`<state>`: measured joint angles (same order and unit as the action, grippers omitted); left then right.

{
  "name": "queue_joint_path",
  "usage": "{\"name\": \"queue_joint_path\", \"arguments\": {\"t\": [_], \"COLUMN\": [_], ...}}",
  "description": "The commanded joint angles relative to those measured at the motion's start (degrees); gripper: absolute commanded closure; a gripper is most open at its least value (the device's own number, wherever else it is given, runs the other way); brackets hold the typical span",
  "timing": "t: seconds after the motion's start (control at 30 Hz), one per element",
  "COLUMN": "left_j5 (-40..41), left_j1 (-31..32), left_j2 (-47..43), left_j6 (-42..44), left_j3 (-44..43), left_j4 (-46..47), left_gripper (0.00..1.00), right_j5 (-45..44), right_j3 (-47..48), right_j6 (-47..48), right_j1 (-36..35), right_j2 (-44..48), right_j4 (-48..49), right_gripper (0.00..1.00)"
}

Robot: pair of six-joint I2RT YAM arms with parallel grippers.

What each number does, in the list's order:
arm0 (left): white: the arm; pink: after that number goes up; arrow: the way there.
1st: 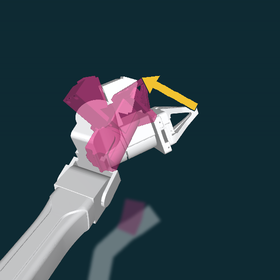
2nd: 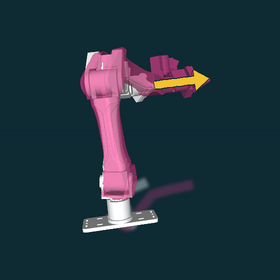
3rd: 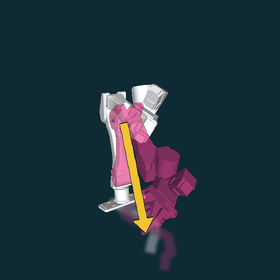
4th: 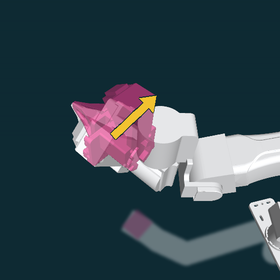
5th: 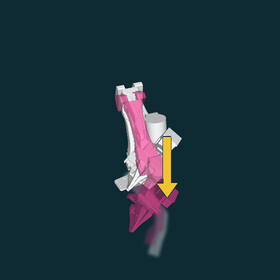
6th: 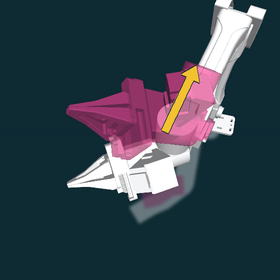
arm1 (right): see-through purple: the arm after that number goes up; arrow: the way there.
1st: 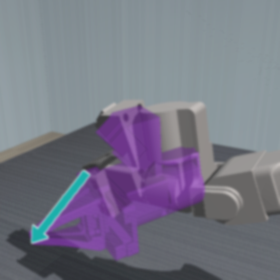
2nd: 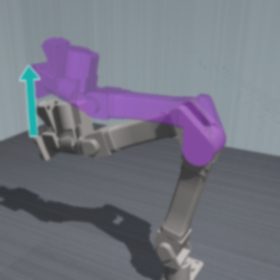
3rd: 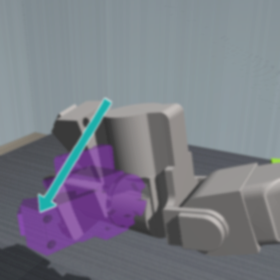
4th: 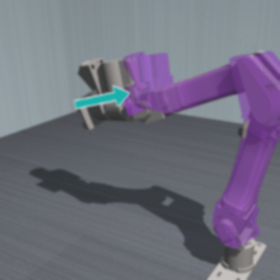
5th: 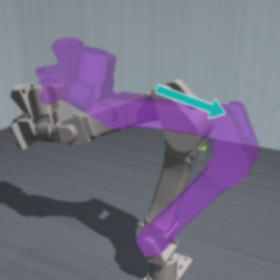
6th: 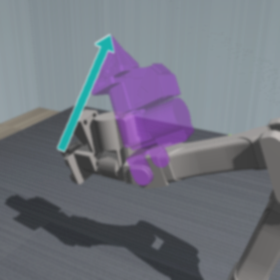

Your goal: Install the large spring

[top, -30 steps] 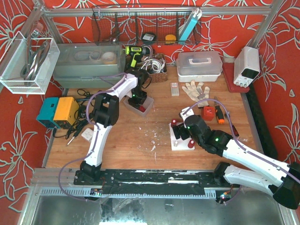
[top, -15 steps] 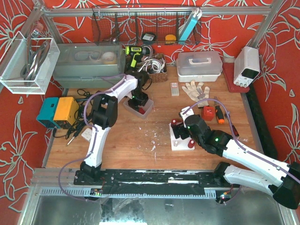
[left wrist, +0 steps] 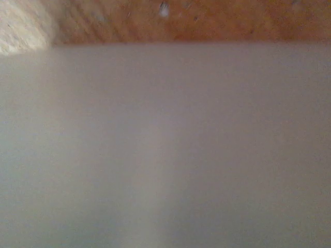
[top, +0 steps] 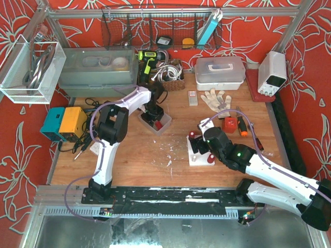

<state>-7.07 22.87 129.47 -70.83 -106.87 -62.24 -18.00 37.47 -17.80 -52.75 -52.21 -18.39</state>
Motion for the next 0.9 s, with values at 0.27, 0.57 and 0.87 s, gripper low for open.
{"name": "queue_joint_path", "arguments": {"t": [0.27,0.57,0.87], "left_j5": [0.6,2.2,1.6], "left_j1": [-0.1,-4.9,-7.4], "left_j2": [-0.3,1.9,1.1], "left_j6": [-1.4,-2.1,-0.8], "left_j3": [-0.9,1.0,0.9], "left_j4": [0.4,1.3,3.9], "left_gripper": [0.61,0.61,0.61], "right_j5": [0.8,14.0,16.6], "right_j3": [-1.5,5.6,17.6], "right_j6": [-0.7,0.0,0.8], "right_j1": [0.4,1.1,2.9], "right_j2": [-3.0,-14.6,-31.8], "right_j4": [3.4,7.8,12.0], "right_gripper": [0.01,0.12,0.55]}}
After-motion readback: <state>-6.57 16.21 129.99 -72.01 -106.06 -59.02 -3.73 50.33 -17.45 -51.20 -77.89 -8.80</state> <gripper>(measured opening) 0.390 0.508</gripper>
